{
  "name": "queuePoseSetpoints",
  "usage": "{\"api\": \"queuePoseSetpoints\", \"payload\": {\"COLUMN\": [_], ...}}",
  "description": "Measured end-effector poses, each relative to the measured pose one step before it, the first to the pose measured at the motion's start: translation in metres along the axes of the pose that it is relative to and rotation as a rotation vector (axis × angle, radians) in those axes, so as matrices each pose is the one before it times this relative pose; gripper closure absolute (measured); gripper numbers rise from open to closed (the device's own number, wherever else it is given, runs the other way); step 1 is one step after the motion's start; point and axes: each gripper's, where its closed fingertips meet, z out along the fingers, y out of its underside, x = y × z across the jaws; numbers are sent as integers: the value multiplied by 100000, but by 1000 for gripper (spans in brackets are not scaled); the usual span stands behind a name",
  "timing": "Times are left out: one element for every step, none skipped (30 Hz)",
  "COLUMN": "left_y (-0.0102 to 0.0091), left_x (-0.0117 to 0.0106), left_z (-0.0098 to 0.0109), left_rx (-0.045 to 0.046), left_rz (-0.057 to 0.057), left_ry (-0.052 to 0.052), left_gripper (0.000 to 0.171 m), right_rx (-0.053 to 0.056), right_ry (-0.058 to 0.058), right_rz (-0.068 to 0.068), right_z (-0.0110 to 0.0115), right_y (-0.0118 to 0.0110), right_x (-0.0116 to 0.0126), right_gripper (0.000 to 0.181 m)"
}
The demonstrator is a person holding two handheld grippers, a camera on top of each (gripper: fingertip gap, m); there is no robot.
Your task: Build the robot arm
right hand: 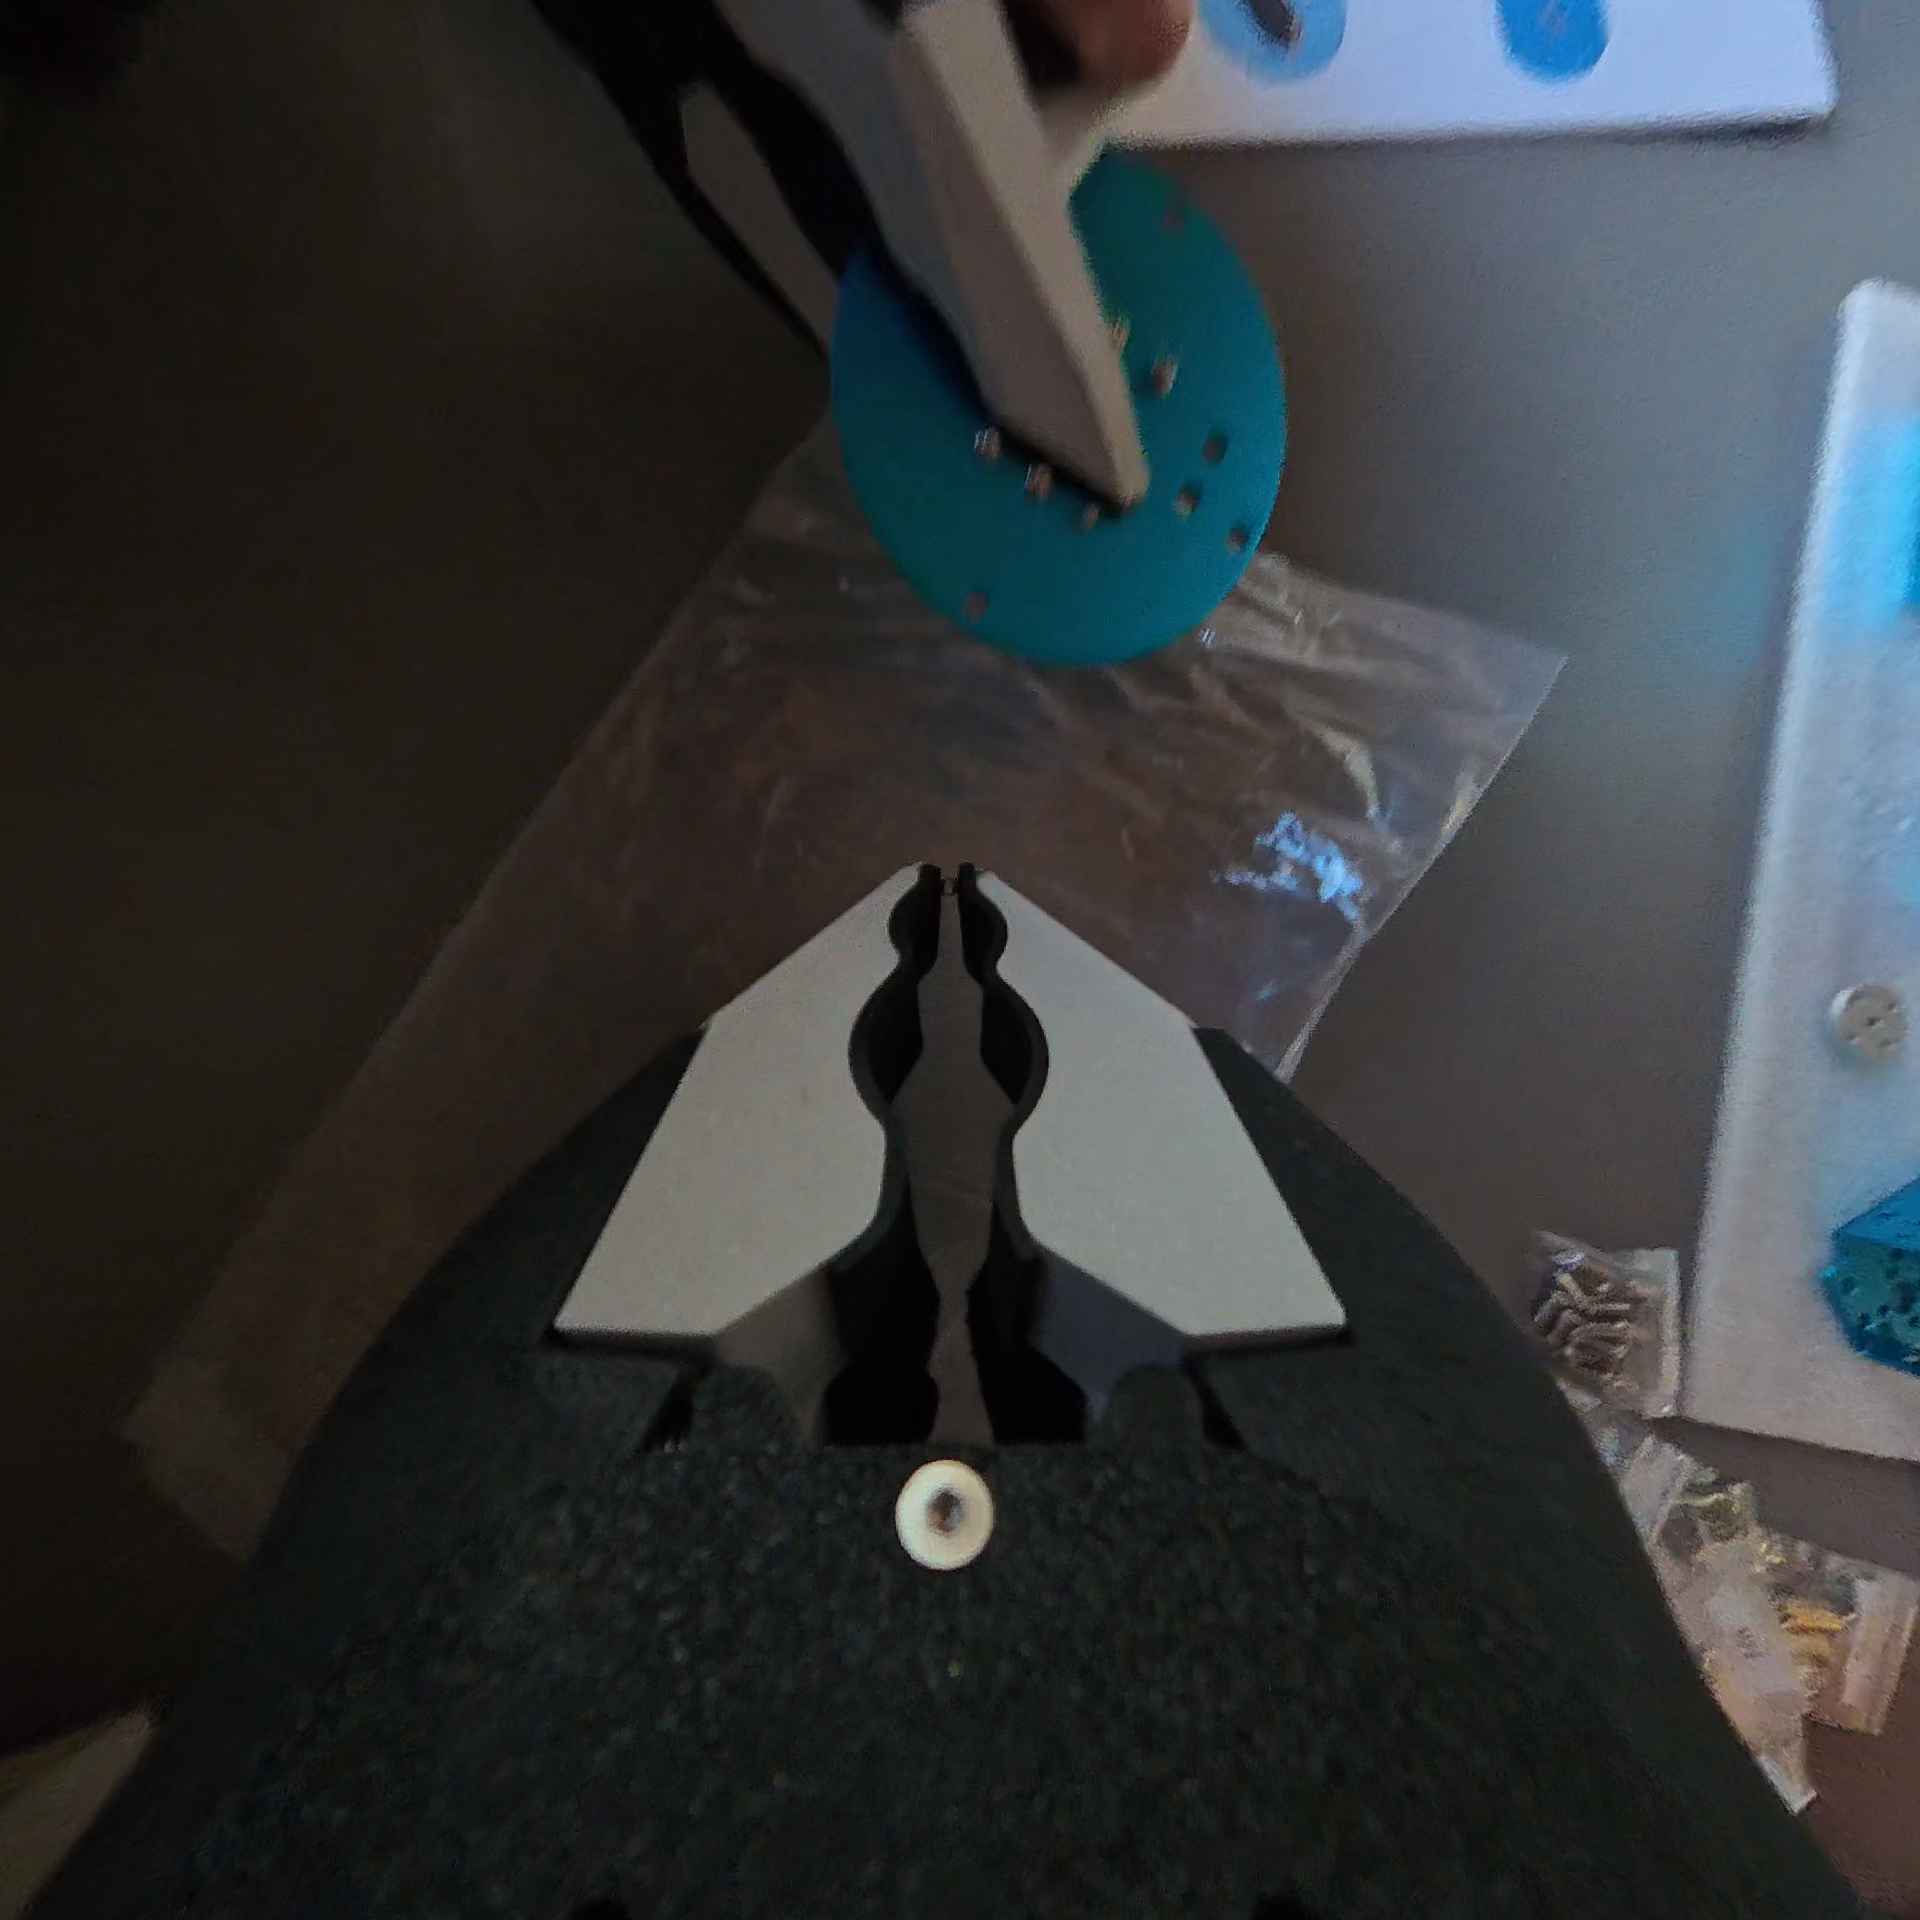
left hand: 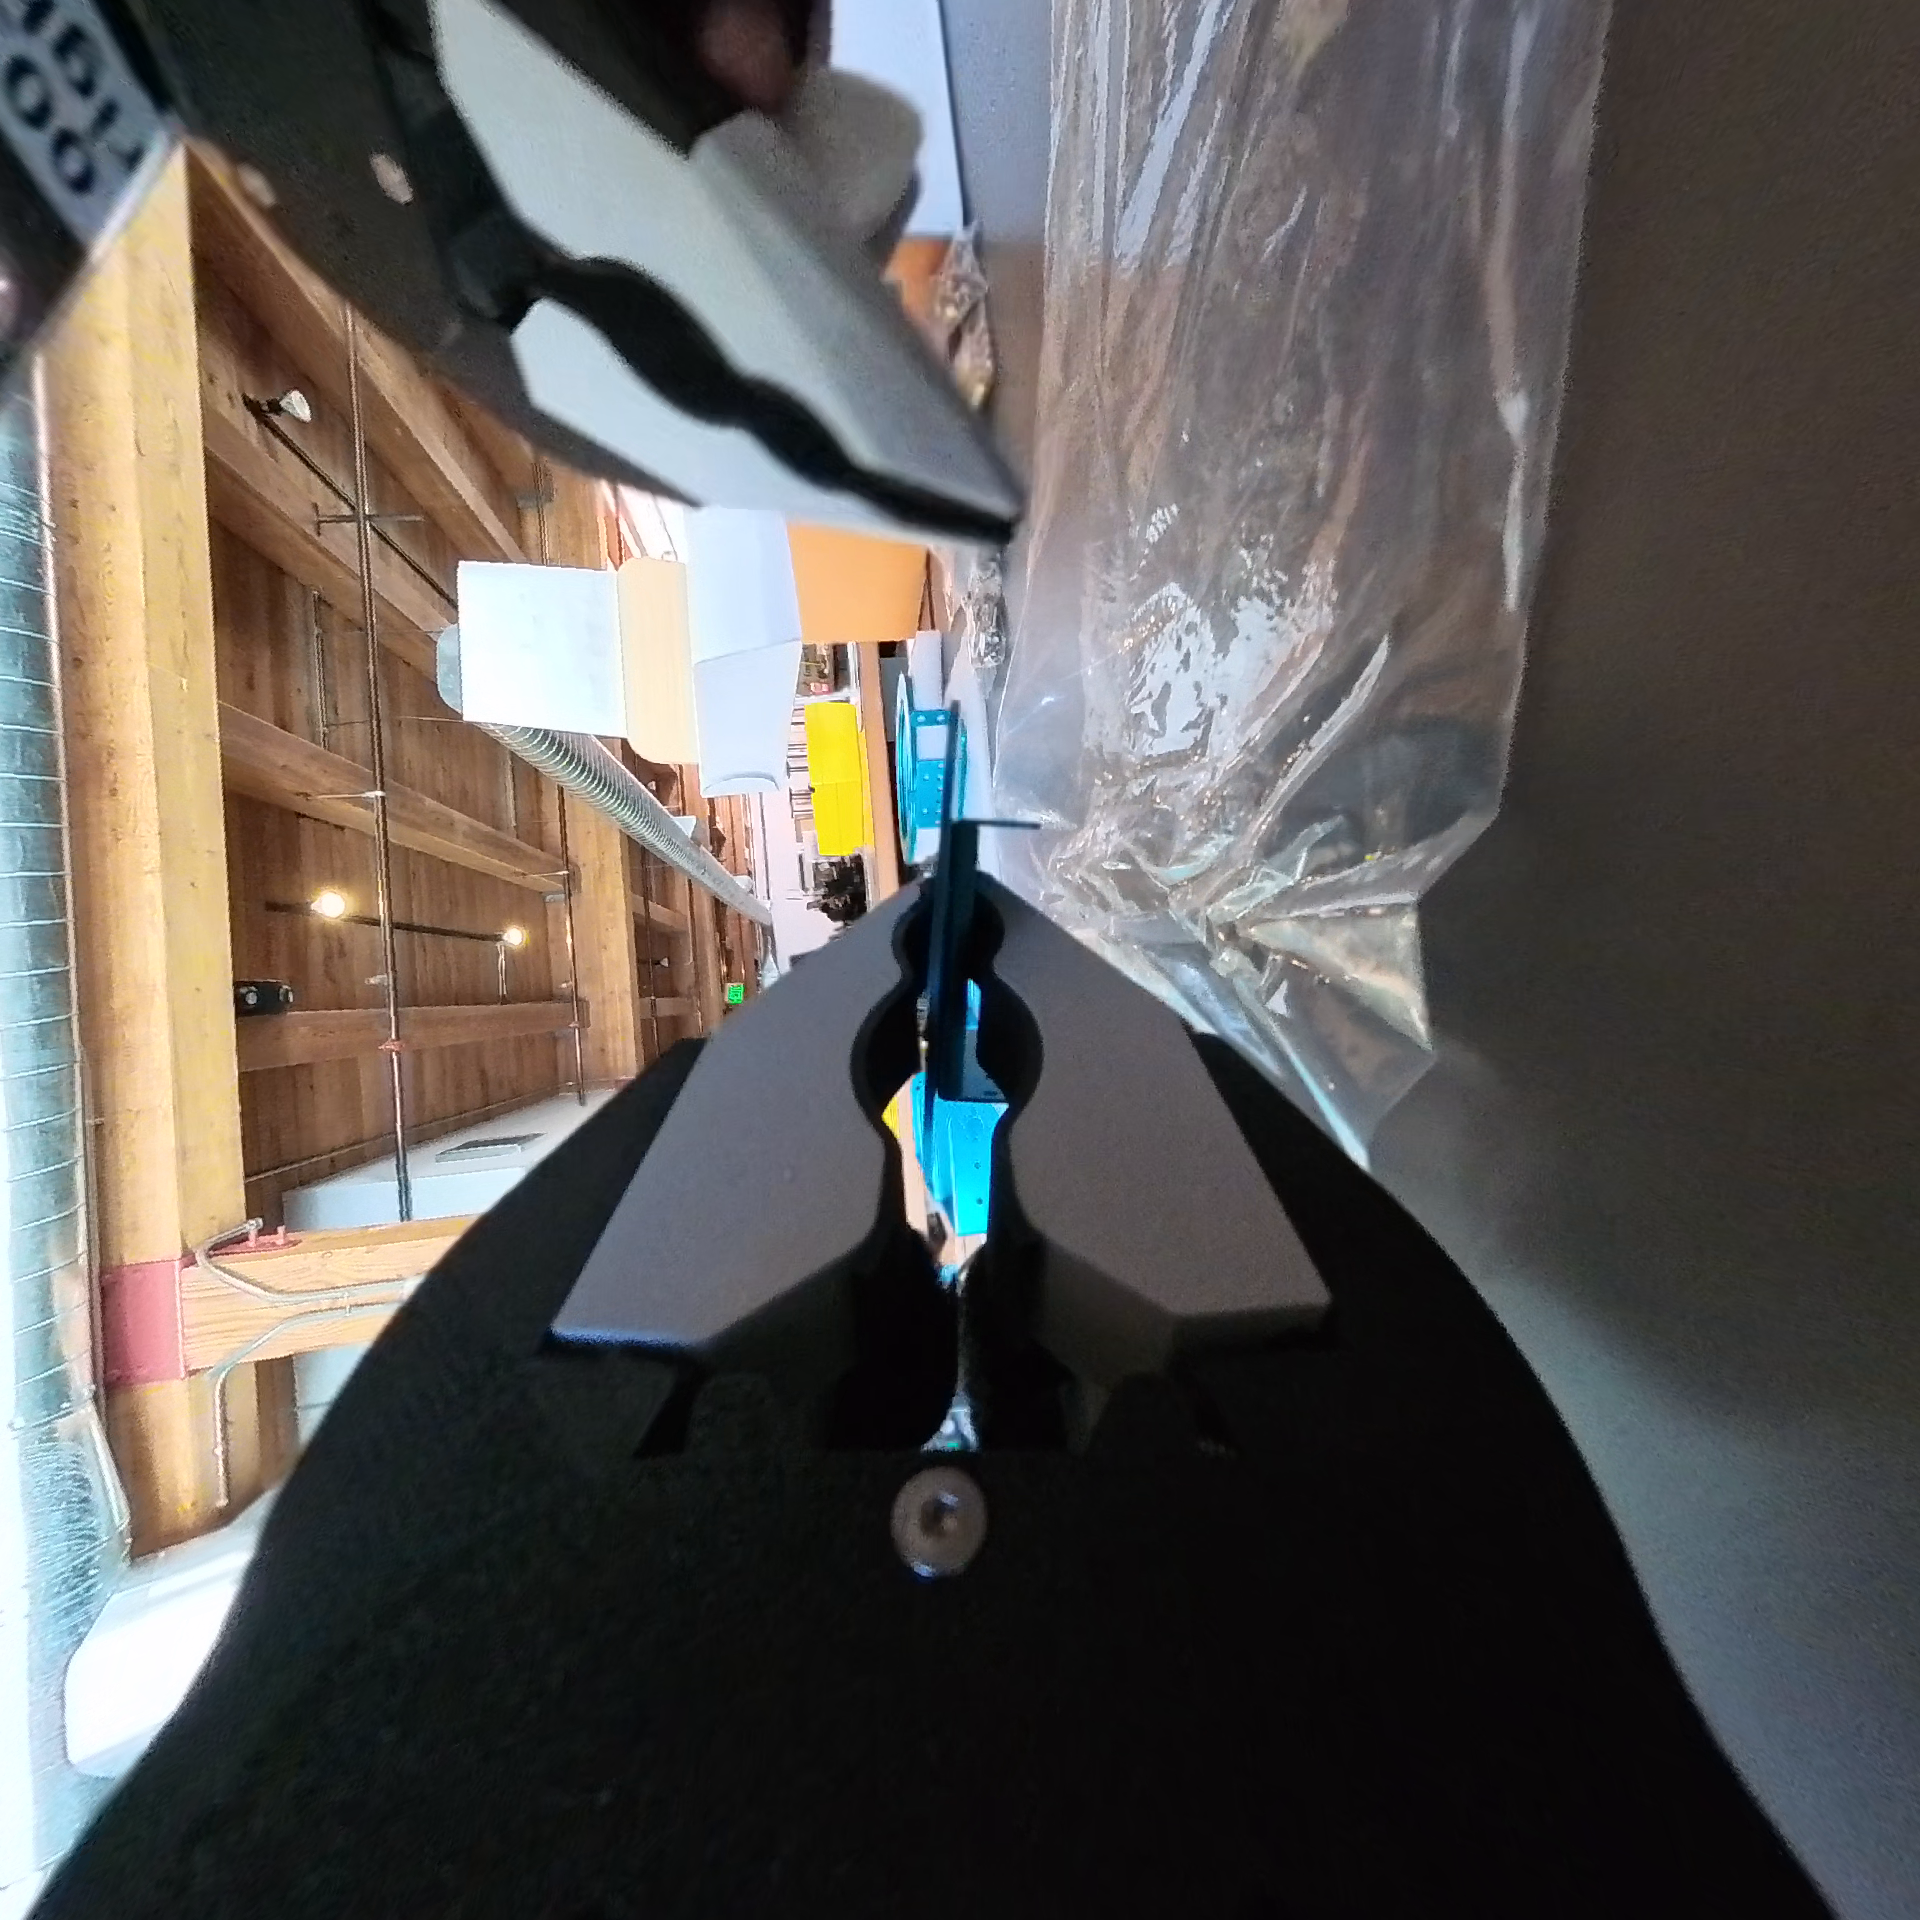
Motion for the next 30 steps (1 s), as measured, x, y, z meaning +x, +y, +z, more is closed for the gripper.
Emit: {"api": "queuePoseSetpoints", "payload": {"left_y": [-117, -132, -140, -139, -132, -119, -54, 9, 43, 56, 66, 39, 23, 9, 14, 9, 41, 31, 21, 12, 18, 16, 36, 67, 48, 8, -12, -3, -17, 5], "left_x": [3, 11, 10, -9, -52, -31, -47, -88, -94, -39, -30, -56, -35, -16, -20, -15, 7, 16, 11, -25, -4, 18, -4, -36, -2, 11, 23, 6, 14, 39], "left_z": [1, 15, 2, -1, -12, -11, 0, 3, -10, -11, -3, -19, -9, -2, 12, 4, 10, 22, 13, 2, 13, 26, 14, 16, 8, 9, 9, -3, 3, 12], "left_rx": [217, 230, 323, 214, 210, 169, -20, -198, -198, -190, -208, -40, 27, -15, 8, -10, -180, -148, -38, -34, -69, -138, -234, -348, -227, 96, 90, -77, 24, -24], "left_rz": [173, 44, 152, 304, 361, 116, -144, -106, -104, -272, -228, -119, -286, -303, -37, -48, -287, -107, 107, 4, -119, -30, 133, 7, -183, -125, 71, 78, -36, -147], "left_ry": [-135, -53, -101, -304, -444, -264, -194, -378, -288, 20, -27, -183, 28, 93, -75, -54, 147, 169, 9, -99, 74, 149, -77, -206, 63, 168, 62, 13, 77, 218], "left_gripper": [170, 170, 170, 170, 170, 170, 170, 170, 170, 170, 170, 170, 170, 170, 170, 170, 170, 170, 170, 170, 170, 170, 170, 170, 170, 170, 170, 170, 170, 170], "right_rx": [2391, 2782, 2633, 2042, 1897, 1354, 350, -997, -1473, -877, -277, 61, -340, -473, -671, -703, -36, 454, 399, -28, -370, -497, -312, 712, 260, -94, 2, -204, -190, -266], "right_ry": [225, 44, 96, -562, -682, -785, -759, -481, -199, 91, 24, -234, 268, 371, 1087, 997, -304, -579, -147, 263, 203, 273, 230, -479, -232, -10, 253, 497, 362, 42], "right_rz": [-852, -903, -889, -889, -842, -921, -891, -752, -591, -385, -96, 229, 202, -35, -98, -2, 393, 655, 373, -82, -310, -295, -192, 141, 417, 233, -88, -260, -264, -153], "right_z": [-323, -257, -143, -27, 82, 216, 338, 408, 401, 323, 203, 105, 23, -24, -49, -55, -33, -3, 15, 29, 75, 89, 69, 15, 23, 38, 18, 38, 30, 35], "right_y": [-863, -985, -1006, -955, -935, -806, -516, -158, 26, 56, 24, -11, 64, 100, 147, 163, 61, -64, -78, -10, 44, 82, 54, -89, -56, -13, -24, 7, -3, 16], "right_x": [189, 223, 315, 274, 256, 197, 147, 134, 125, 105, 42, -28, 57, 48, 181, 181, -4, -51, -12, 10, -1, 12, 23, -74, 2, 21, 33, 64, 37, 2], "right_gripper": [179, 179, 179, 179, 179, 179, 179, 179, 179, 179, 179, 179, 179, 179, 179, 179, 179, 179, 179, 179, 179, 179, 179, 179, 179, 179, 179, 179, 179, 179]}}
